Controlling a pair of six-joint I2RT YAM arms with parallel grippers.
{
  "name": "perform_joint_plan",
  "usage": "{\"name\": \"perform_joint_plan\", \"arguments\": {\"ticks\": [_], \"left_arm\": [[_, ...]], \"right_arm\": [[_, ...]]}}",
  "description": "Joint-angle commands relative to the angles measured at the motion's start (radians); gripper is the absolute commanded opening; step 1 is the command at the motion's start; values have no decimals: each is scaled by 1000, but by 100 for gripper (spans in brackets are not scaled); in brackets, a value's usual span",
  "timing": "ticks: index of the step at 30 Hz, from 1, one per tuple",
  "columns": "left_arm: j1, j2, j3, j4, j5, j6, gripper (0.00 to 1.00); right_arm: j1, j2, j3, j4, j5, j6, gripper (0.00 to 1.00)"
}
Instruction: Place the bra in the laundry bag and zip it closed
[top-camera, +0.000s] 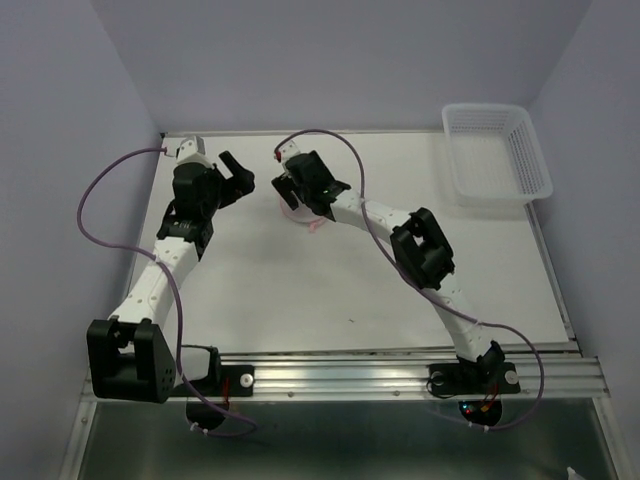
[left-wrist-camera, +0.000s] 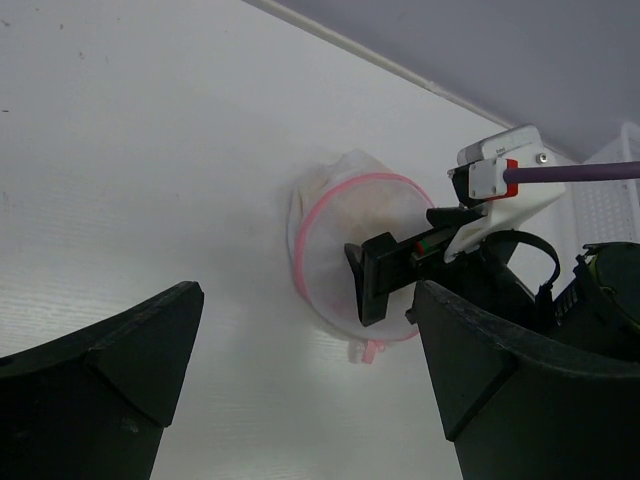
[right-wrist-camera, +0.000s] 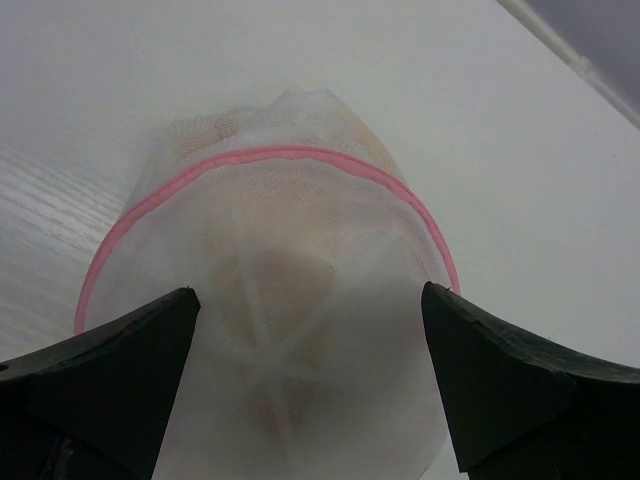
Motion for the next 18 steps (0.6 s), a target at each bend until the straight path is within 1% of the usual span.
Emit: {"name": "perform_joint_plan", "arguments": {"ticks": [1,5,8,9,11,12,13,14,15,16,17,18], "left_arm": [[8,8,-15,45,34,-11,99],[8,19,-12,54,60,-19,99],[10,11,-9,60,56,-27,99],[10,8,-7,58,54,-28,99],[10,-2,-3,58,42,-28,99],[11,-6,-1,57,34,-31,99],[11,-10,-3,54,28,-30,99],[14,-16,-3,51,16,-27,99],[16,-19,-3,46,8,-27,99],[17,-24,-6,41,-1,-24,99],[20,-30,-9,41,-7,-24,99],[20,-35,-18,46,-10,-25,99]], "right_arm": [[1,32,60,-46,127,-51,100],[1,-54,50,-31,133,-27,100],[1,-204,4,-9,126,54,100],[-12,-204,-16,-5,123,82,100],[-40,-307,-94,-2,97,137,100],[-60,-344,-131,3,91,209,100],[-102,-420,-171,9,101,252,100],[-132,-463,-265,21,101,292,100],[-161,-508,-319,34,91,358,100],[-231,-599,-379,49,54,386,100],[-268,-641,-491,66,43,445,100],[-302,-681,-542,72,40,467,100]]}}
